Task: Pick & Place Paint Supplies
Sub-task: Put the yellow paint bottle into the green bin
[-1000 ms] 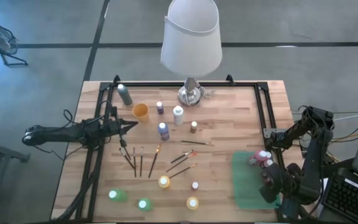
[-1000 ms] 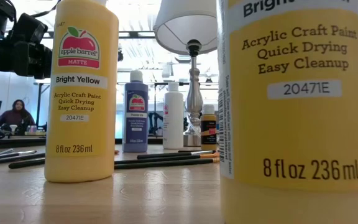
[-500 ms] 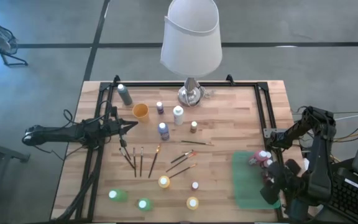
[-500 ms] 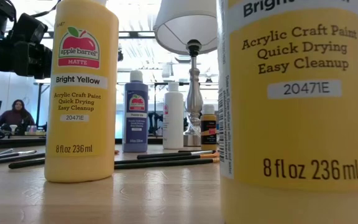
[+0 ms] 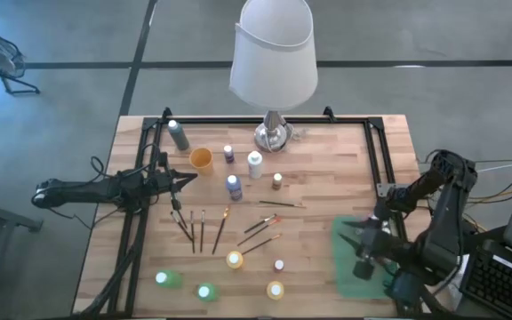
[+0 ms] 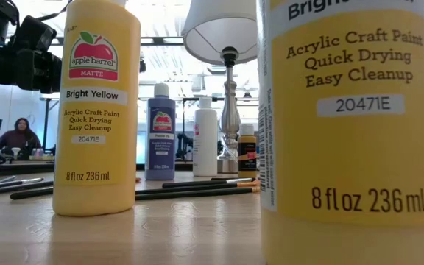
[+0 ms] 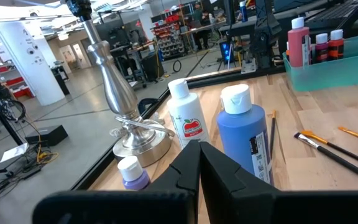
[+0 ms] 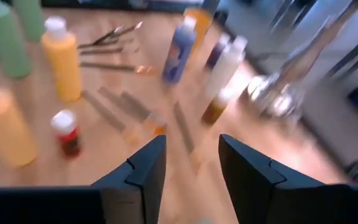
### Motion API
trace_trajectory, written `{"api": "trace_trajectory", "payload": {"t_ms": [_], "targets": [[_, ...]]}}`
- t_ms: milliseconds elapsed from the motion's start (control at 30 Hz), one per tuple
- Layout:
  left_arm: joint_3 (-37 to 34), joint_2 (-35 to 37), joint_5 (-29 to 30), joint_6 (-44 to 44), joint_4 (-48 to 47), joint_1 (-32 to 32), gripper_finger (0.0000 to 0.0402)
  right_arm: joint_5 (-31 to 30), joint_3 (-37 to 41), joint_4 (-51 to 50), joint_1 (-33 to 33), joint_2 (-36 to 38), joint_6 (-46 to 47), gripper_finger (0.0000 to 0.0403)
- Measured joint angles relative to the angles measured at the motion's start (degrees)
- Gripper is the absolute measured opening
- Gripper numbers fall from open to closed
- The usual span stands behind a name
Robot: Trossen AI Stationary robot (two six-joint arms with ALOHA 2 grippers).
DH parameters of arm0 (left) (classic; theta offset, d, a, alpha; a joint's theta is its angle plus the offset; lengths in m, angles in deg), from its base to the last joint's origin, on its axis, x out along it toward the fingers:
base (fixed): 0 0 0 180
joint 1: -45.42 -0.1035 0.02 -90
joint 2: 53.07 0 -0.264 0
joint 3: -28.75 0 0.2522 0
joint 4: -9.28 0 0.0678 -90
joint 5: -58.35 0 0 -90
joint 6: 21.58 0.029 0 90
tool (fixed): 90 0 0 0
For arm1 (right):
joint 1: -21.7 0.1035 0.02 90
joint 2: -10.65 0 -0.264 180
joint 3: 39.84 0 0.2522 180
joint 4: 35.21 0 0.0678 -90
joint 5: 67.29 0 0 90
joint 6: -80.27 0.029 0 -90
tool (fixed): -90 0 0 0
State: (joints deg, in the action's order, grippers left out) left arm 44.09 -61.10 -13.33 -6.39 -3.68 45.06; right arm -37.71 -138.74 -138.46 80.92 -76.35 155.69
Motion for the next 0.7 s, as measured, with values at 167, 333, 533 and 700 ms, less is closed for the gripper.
{"api": "trace_trajectory", "payload": {"t_ms": [167, 333, 533, 700], "targets": [[0.00, 0.00, 0.00, 0.00, 0.01, 0.00, 0.0013, -9.82, -1.38, 1.78, -4.87, 0.01, -9.22, 0.0124], [-0.01, 0.00, 0.00, -0.01, 0.01, 0.00, 0.0013, -11.70, -2.25, 2.07, -10.44, 0.01, -11.46, 0.0113], [0.01, 0.01, 0.00, 0.01, -0.01, 0.00, 0.0013, -0.56, -2.25, 8.93, -17.05, 0.01, -20.06, 0.0116], [0.01, 0.01, 0.00, 0.01, -0.01, 0.00, 0.0013, 12.66, -2.45, 24.24, -21.12, 0.01, -37.35, 0.0130]]}}
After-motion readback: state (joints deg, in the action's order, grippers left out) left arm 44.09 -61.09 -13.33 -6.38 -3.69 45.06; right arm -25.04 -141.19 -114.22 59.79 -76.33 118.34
